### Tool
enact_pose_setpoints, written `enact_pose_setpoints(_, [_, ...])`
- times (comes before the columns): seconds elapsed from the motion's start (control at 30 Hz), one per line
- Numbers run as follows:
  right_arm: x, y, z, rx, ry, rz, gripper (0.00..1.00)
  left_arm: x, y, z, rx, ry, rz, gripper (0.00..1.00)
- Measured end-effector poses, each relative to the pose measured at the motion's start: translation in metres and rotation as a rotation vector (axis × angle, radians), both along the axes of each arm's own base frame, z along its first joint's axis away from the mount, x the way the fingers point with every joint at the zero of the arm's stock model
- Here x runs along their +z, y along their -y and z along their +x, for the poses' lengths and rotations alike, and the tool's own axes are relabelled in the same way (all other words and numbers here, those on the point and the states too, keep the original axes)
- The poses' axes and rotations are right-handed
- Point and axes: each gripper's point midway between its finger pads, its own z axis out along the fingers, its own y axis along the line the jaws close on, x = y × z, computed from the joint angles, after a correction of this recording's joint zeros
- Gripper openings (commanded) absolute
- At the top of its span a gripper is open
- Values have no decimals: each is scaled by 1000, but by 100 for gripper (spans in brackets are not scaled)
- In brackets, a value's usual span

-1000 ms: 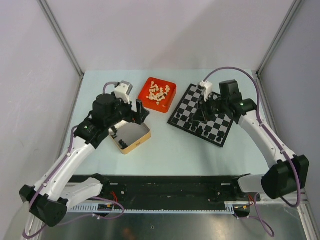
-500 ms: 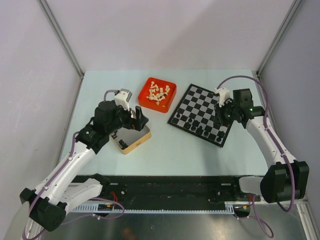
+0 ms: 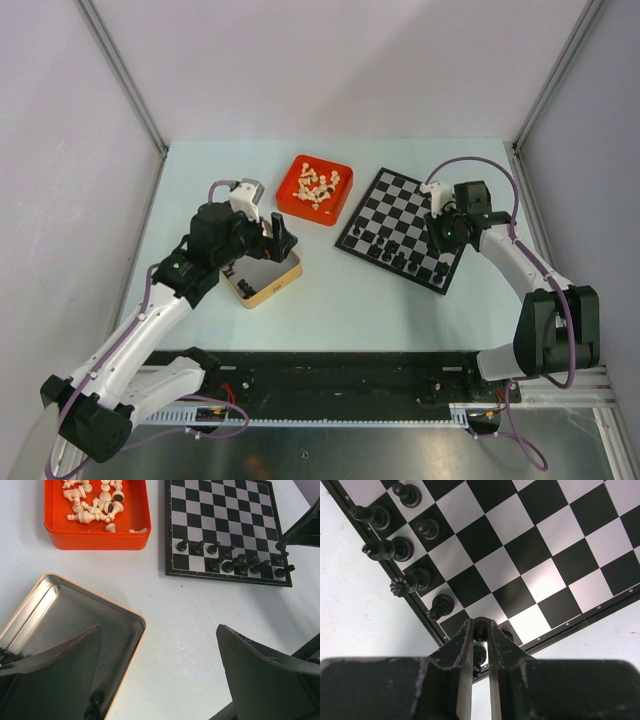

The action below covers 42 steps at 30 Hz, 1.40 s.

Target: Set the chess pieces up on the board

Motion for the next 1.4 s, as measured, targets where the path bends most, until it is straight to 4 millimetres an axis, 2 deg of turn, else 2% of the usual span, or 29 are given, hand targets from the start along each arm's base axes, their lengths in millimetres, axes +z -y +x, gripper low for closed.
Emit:
enact_pose_setpoints(0.3, [-28,4,0,-1,-55,-44,19,-12,-1,-2,3,-26,5,100])
enact_pose_setpoints(0.63, [-41,2,2,5,-79,-53,21,-15,-1,-3,6,-31,0,100])
enact_pose_setpoints(1.4, [-49,1,2,11,-98,-67,24,-16,0,-4,0,-31,-6,100])
